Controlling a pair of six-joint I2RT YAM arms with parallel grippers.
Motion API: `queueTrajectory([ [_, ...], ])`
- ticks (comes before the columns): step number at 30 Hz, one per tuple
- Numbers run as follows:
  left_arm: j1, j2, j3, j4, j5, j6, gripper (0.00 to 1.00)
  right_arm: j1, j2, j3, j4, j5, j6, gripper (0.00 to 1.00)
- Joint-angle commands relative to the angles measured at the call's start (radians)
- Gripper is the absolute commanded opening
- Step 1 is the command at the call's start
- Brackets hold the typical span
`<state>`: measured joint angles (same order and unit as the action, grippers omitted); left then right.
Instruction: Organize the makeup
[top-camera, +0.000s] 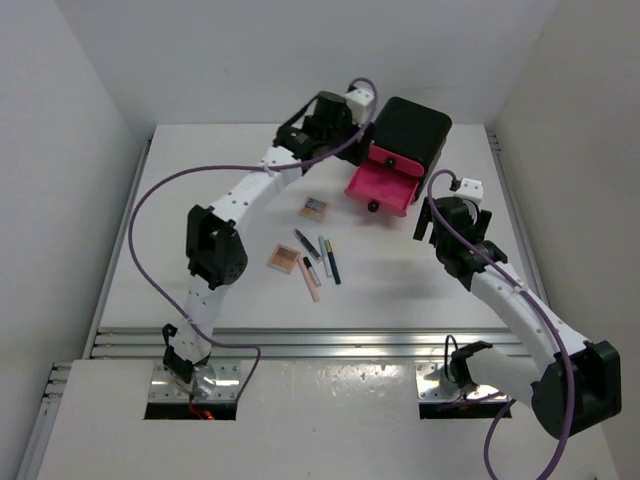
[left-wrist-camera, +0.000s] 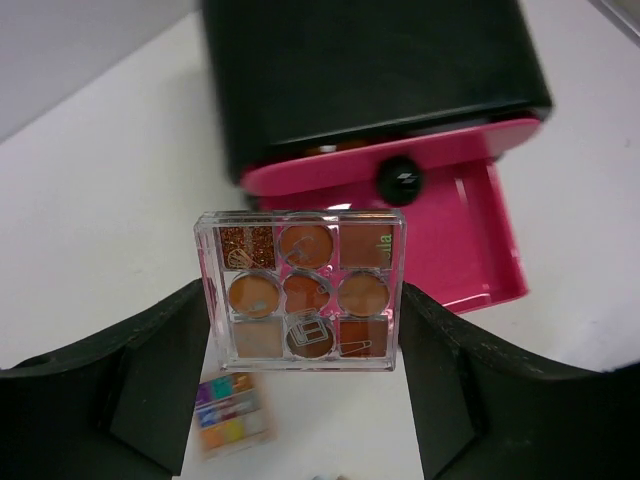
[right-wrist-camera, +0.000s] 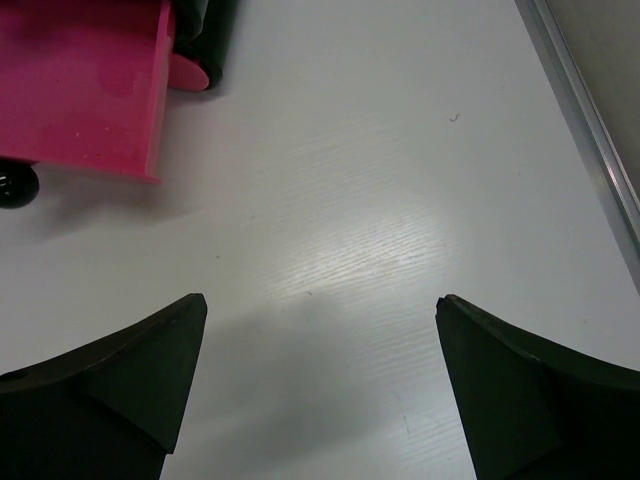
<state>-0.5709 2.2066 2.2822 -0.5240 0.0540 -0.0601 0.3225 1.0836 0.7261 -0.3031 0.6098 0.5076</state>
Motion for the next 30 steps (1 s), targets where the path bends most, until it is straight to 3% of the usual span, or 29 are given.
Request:
queueTrajectory([
  [1, -0.046, 0.048, 0.014, 0.12, -0.029, -0.063, 0.44, -0.007, -0.017, 0.052, -0.047, -0.018, -0.007, 0.97],
  [21, -0.122, 0.229, -0.029, 0.239, -0.109, -0.167, 0.44, -0.017, -0.044, 0.027, -0.061, 0.019, -0.055, 0.97],
  [26, -0.132, 0.229, -0.072, 0.239, -0.12, -0.167, 0.52, -0.03, -0.039, 0.027, -0.051, 0.011, -0.054, 0.97],
  [30, -0.132, 0.211, -0.082, 0.228, -0.12, -0.167, 0.52, -0.031, -0.039, 0.018, -0.053, 0.01, -0.055, 0.97],
])
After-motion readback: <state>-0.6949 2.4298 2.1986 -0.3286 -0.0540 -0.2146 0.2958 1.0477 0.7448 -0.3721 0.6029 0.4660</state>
